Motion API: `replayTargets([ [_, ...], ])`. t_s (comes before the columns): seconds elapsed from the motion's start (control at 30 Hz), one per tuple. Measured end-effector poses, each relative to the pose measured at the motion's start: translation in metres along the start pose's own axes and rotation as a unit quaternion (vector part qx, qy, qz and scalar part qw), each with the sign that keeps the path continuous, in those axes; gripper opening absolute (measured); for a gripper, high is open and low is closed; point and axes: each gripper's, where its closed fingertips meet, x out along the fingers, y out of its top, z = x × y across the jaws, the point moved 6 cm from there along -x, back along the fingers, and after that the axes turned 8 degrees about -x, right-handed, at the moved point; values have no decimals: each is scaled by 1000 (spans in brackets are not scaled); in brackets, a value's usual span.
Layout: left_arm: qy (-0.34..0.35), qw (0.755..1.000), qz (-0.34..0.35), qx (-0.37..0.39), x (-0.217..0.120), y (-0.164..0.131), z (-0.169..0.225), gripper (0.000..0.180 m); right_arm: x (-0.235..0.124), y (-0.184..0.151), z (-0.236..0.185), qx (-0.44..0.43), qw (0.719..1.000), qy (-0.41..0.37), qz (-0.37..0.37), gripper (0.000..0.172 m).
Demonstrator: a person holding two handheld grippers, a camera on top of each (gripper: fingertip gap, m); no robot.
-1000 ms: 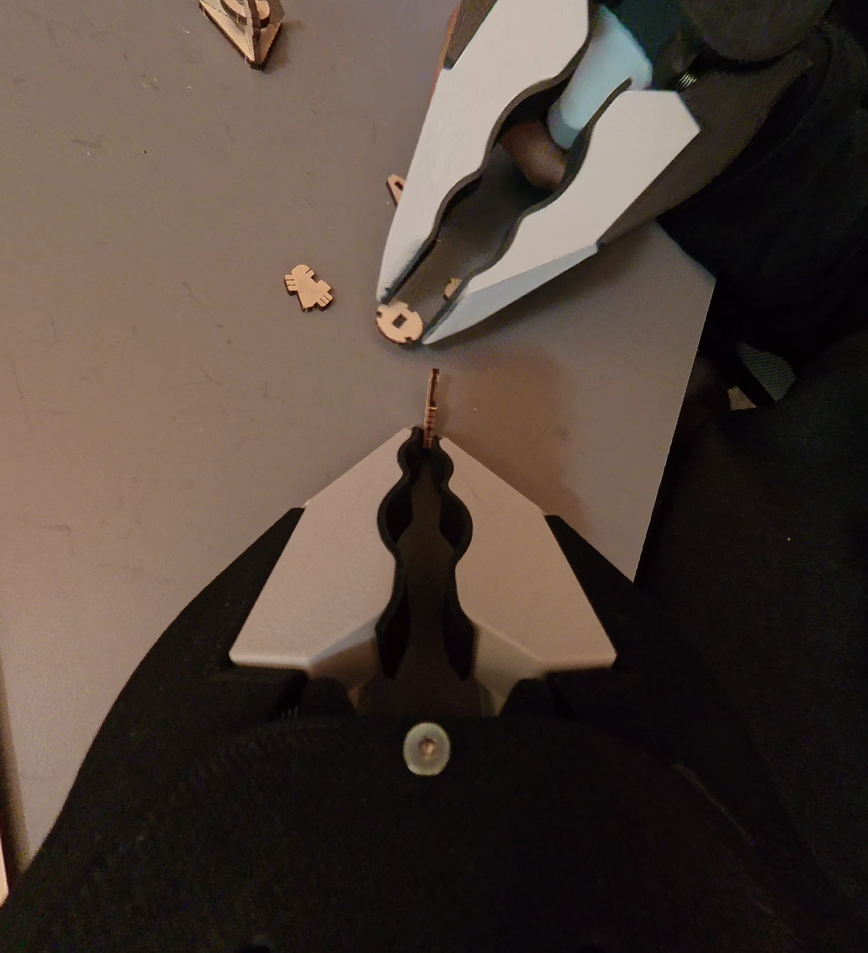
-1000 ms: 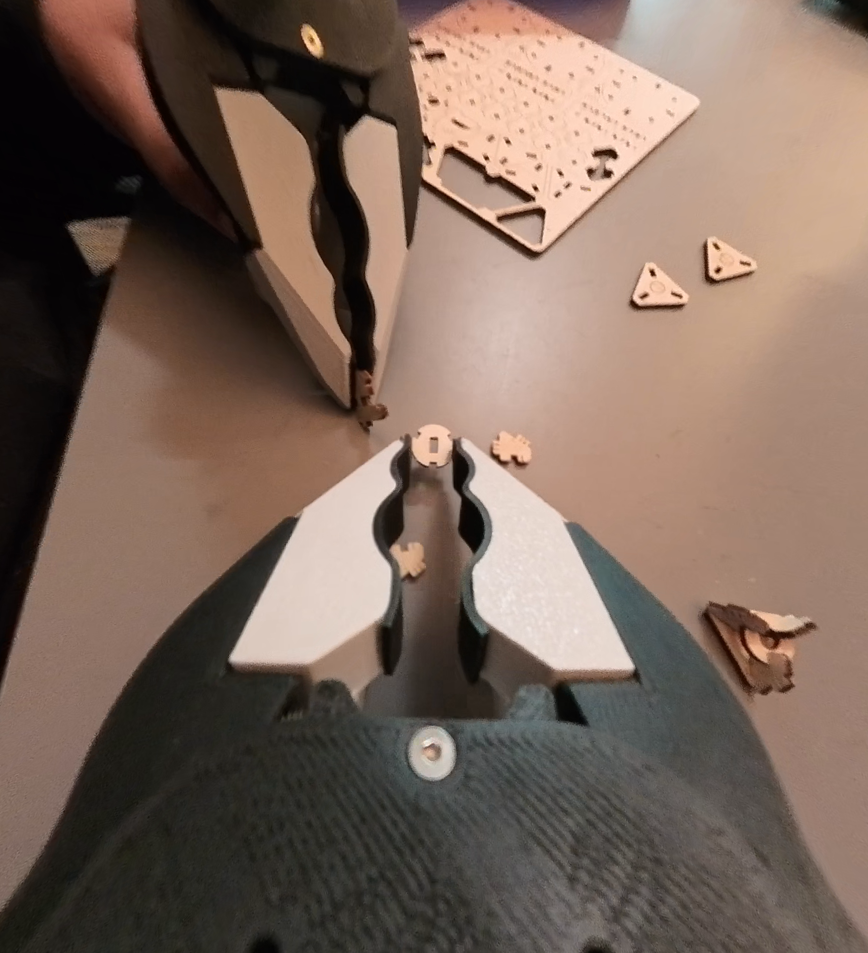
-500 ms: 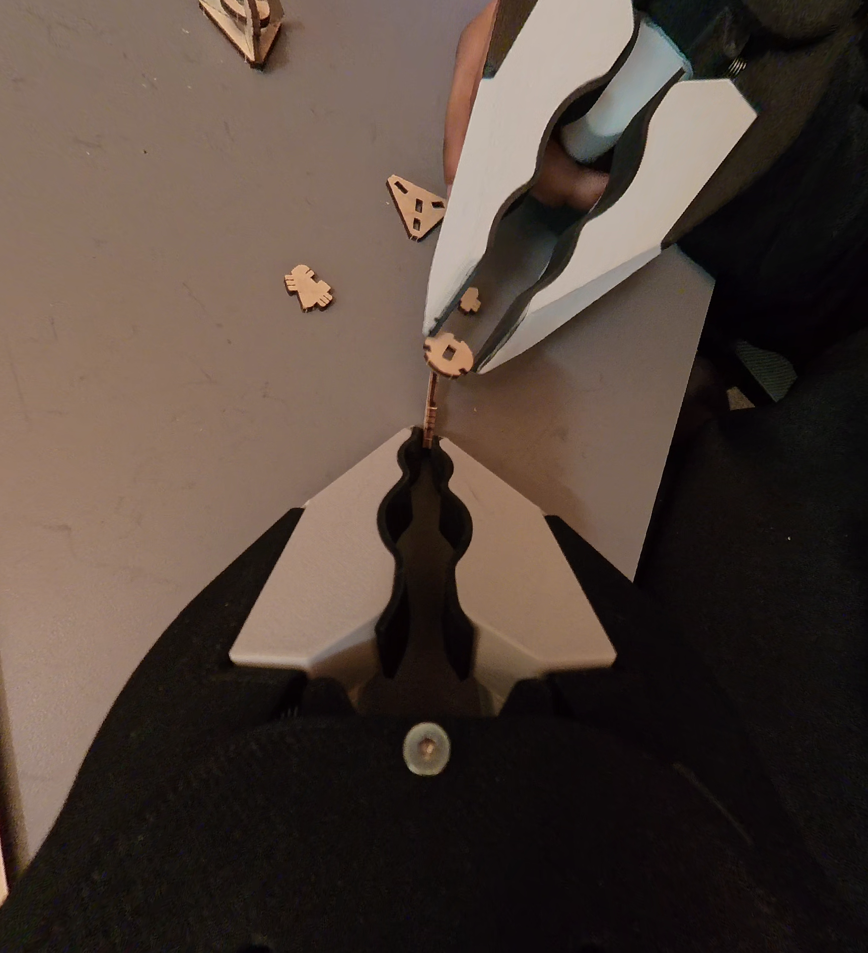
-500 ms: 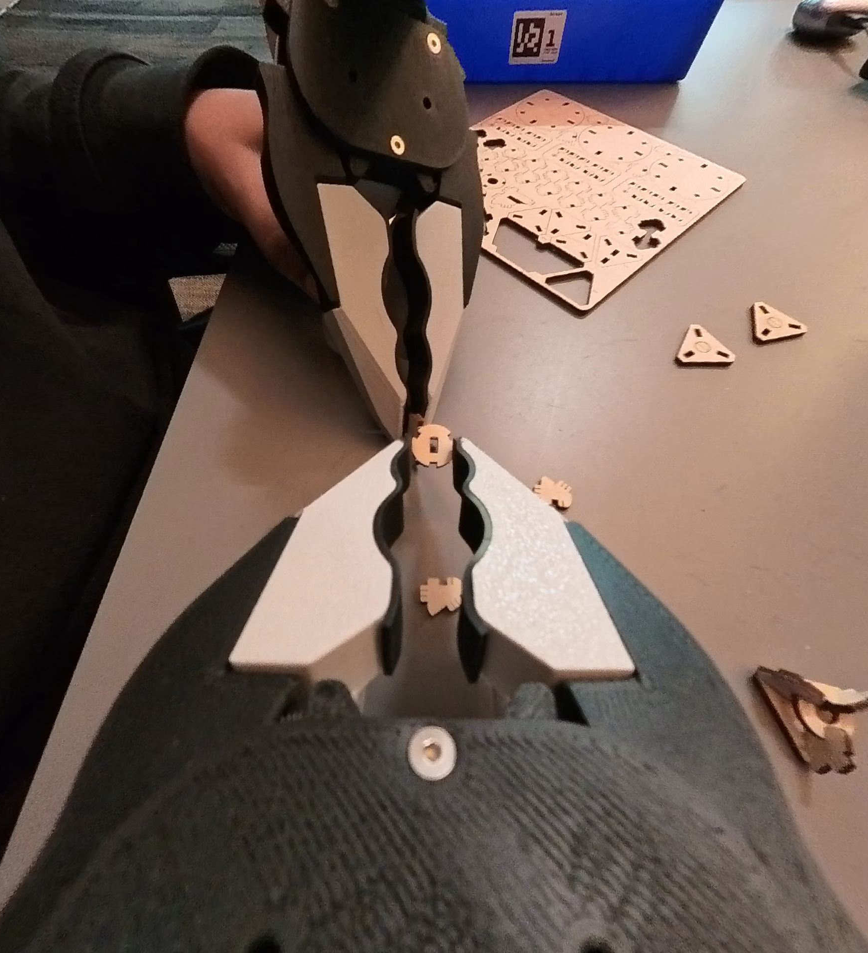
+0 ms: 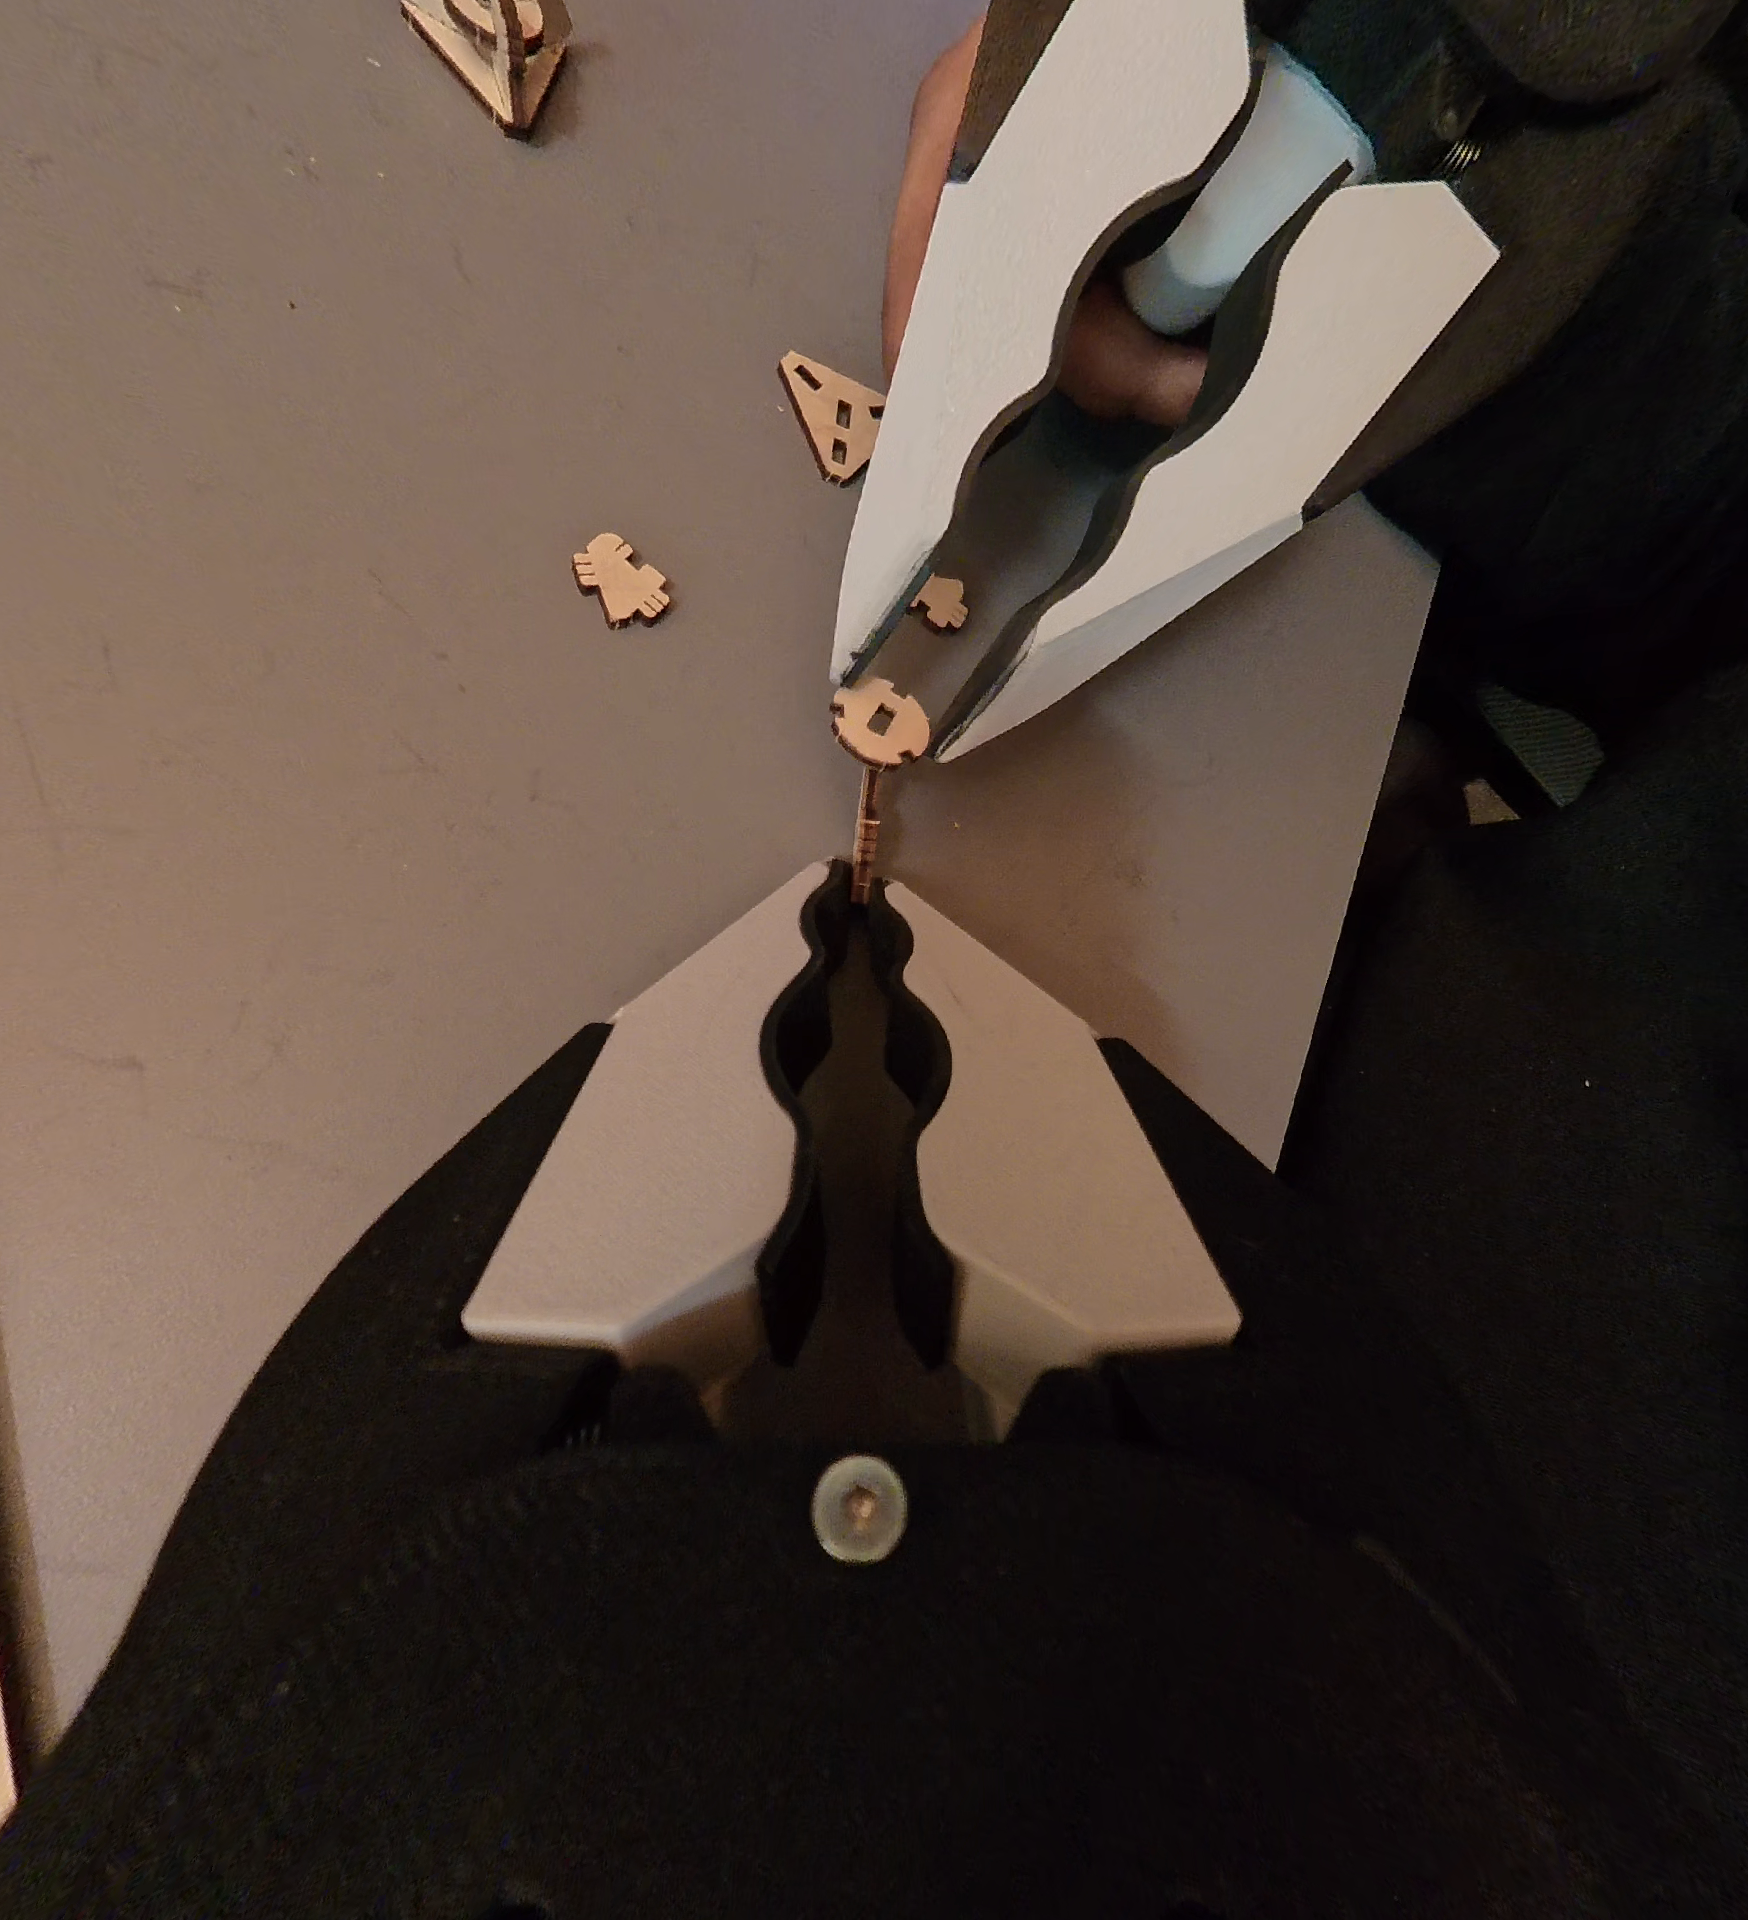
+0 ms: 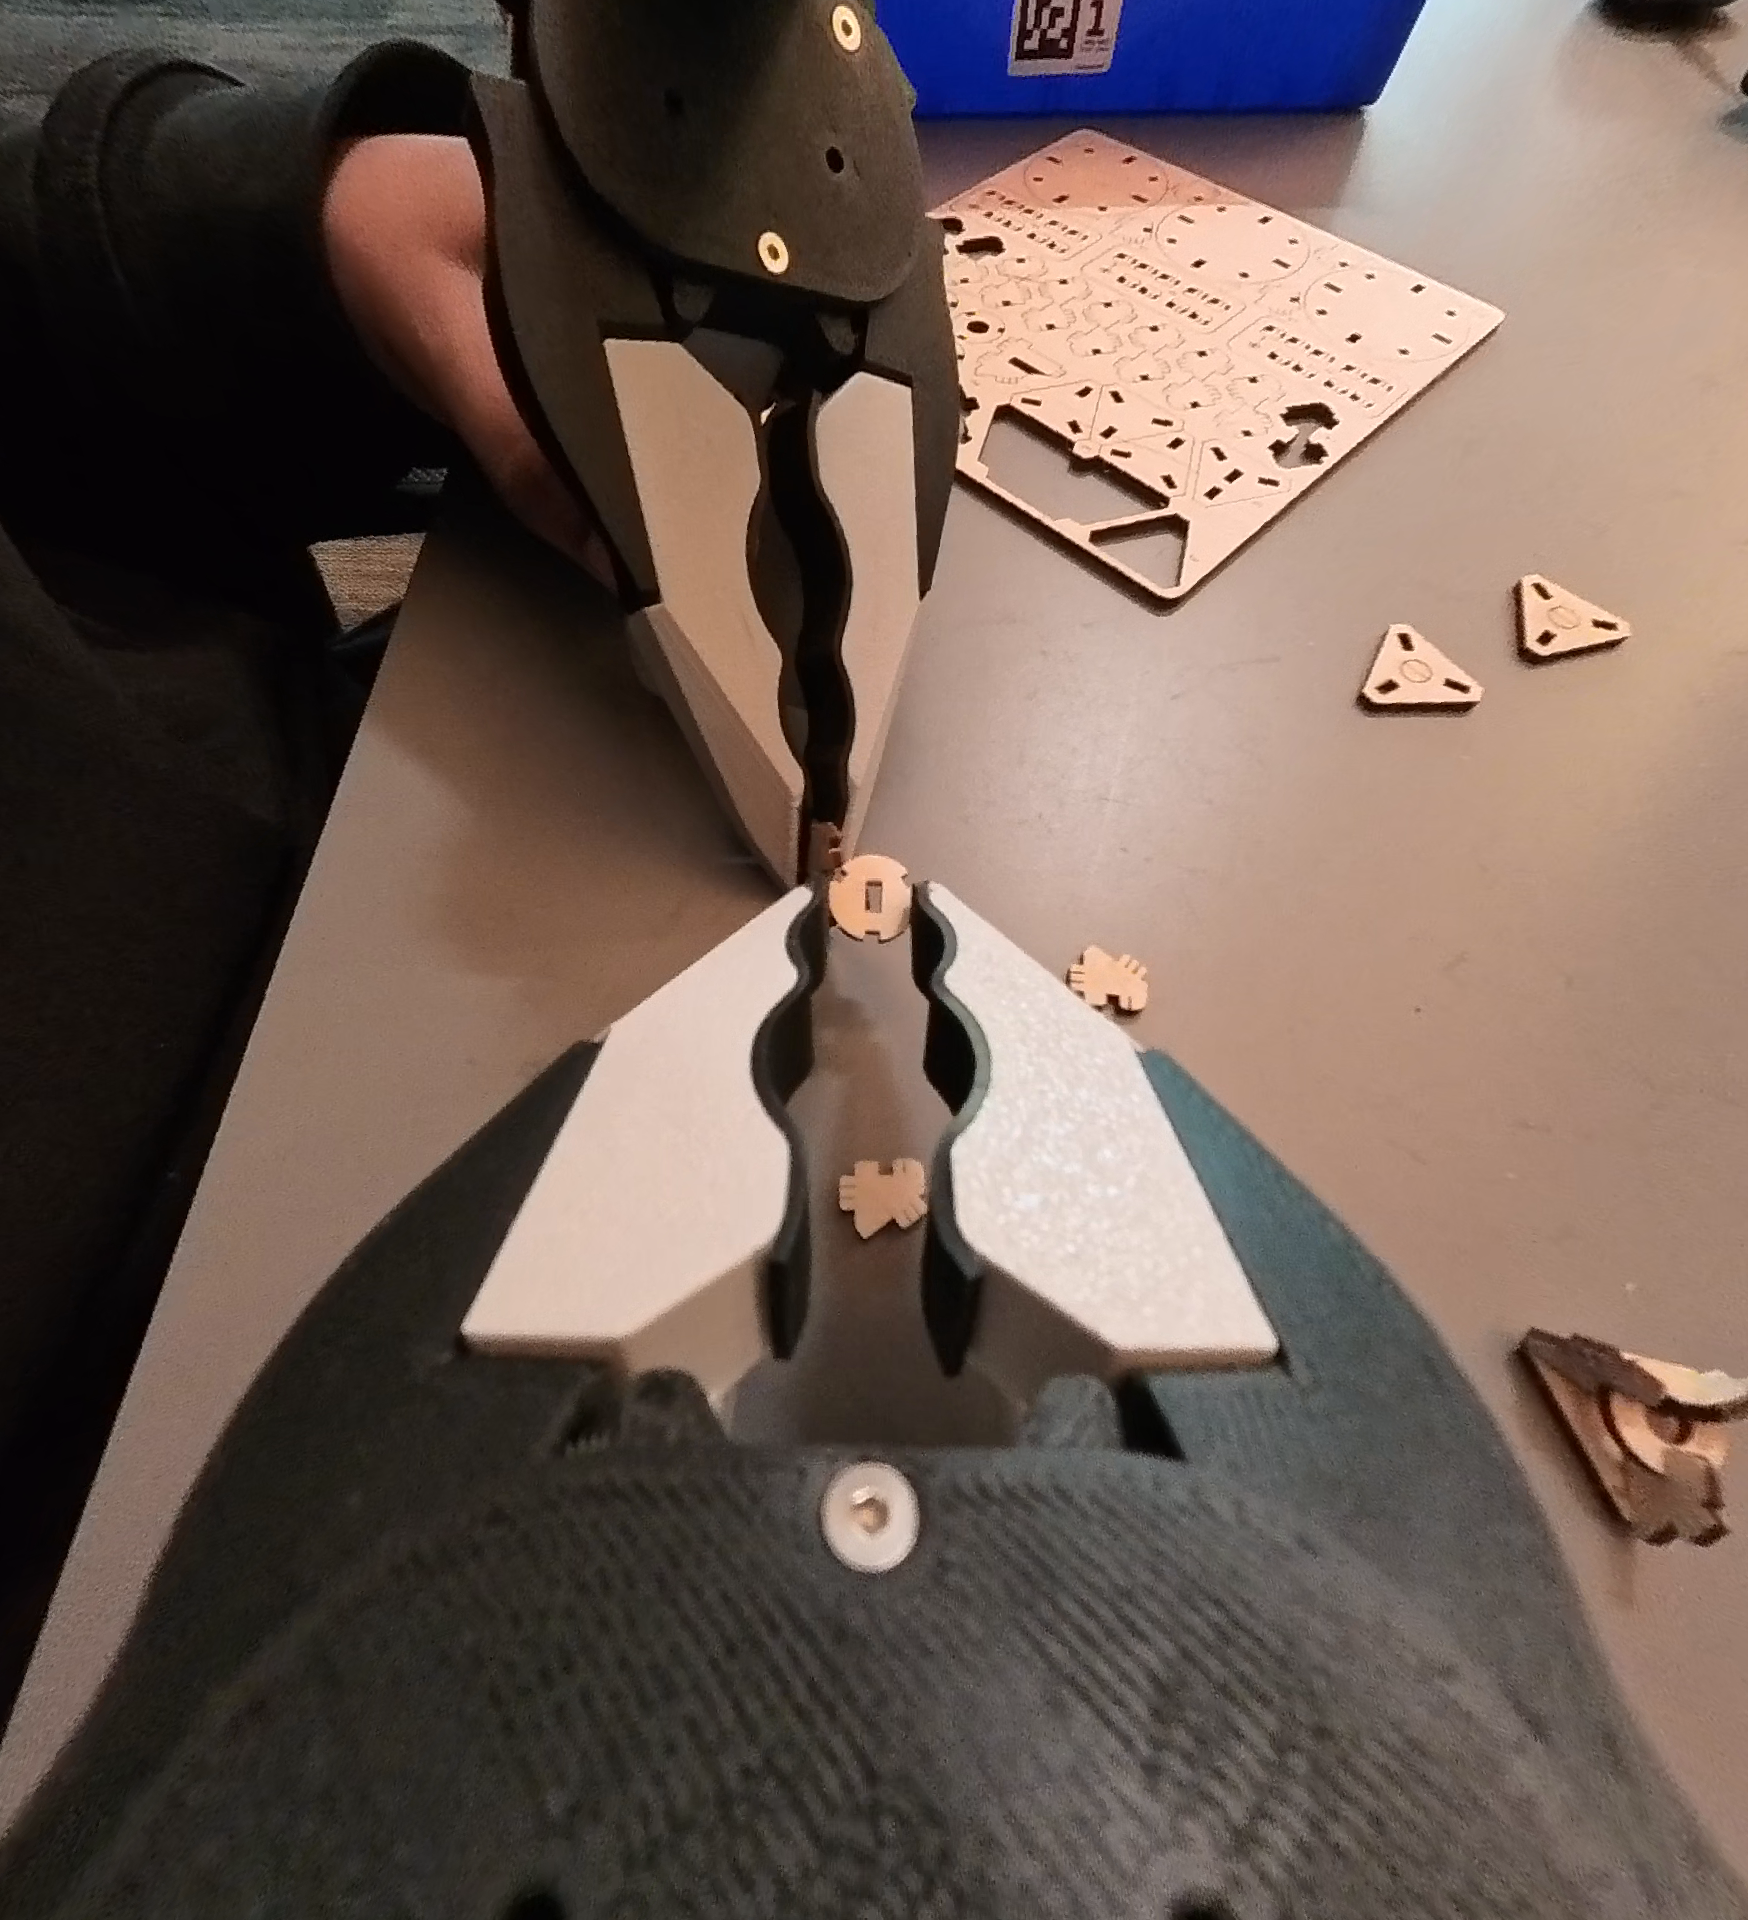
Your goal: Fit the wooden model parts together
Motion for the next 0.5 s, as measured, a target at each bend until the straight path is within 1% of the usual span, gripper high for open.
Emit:
replayTargets([
  [0.5,0,1000,0,0,0,0,0,0,2,1,-2,8,1000,8,-2,14],
])
